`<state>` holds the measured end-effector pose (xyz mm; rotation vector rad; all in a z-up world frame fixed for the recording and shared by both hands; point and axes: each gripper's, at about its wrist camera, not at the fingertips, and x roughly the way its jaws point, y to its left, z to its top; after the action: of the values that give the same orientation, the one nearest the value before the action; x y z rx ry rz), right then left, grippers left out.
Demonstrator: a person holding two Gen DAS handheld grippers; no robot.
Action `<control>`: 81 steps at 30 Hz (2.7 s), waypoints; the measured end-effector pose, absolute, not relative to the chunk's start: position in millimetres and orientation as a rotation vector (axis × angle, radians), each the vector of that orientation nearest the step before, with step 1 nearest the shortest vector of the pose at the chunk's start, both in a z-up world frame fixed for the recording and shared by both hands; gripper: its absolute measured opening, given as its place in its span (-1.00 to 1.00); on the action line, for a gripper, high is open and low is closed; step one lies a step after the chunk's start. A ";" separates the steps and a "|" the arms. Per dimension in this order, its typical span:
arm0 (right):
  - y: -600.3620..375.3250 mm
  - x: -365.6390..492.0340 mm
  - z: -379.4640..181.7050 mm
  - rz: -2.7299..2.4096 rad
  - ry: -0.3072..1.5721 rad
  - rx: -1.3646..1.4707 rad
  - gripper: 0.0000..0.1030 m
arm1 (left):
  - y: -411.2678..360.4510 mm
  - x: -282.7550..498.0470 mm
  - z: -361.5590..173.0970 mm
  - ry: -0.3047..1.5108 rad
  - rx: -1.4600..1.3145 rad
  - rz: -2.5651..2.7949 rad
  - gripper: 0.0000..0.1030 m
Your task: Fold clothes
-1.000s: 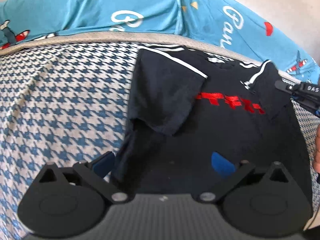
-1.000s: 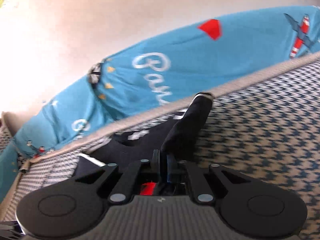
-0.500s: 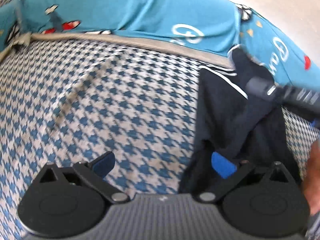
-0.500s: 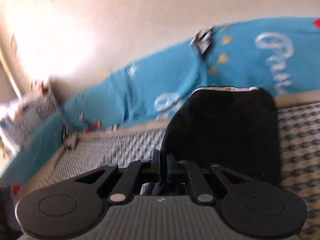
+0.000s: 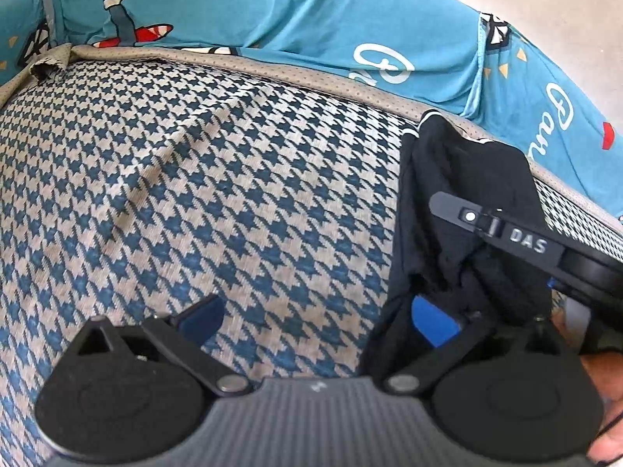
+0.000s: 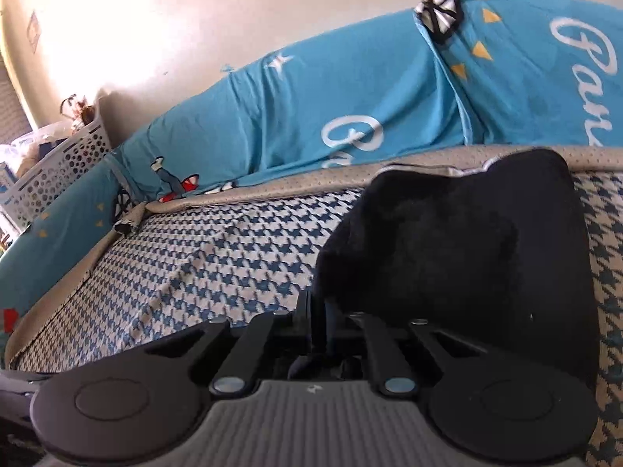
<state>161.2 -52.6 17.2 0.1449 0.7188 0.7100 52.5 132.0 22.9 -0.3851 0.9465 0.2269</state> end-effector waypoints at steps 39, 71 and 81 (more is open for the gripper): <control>-171.4 47.9 28.0 0.422 0.786 0.360 -0.33 | 91.3 26.7 -2.1 0.930 -0.036 0.203 1.00; -277.8 -32.7 14.4 0.014 0.716 0.339 -0.19 | 55.9 -83.7 -1.0 0.857 -0.060 0.181 1.00; -257.8 -11.7 -0.8 0.017 0.691 0.218 -0.30 | 56.9 -84.2 -4.1 0.850 -0.054 0.174 1.00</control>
<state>-11.7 -257.8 -0.8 0.2175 0.6908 0.0174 -84.2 56.9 -4.1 -0.0543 0.8498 0.1743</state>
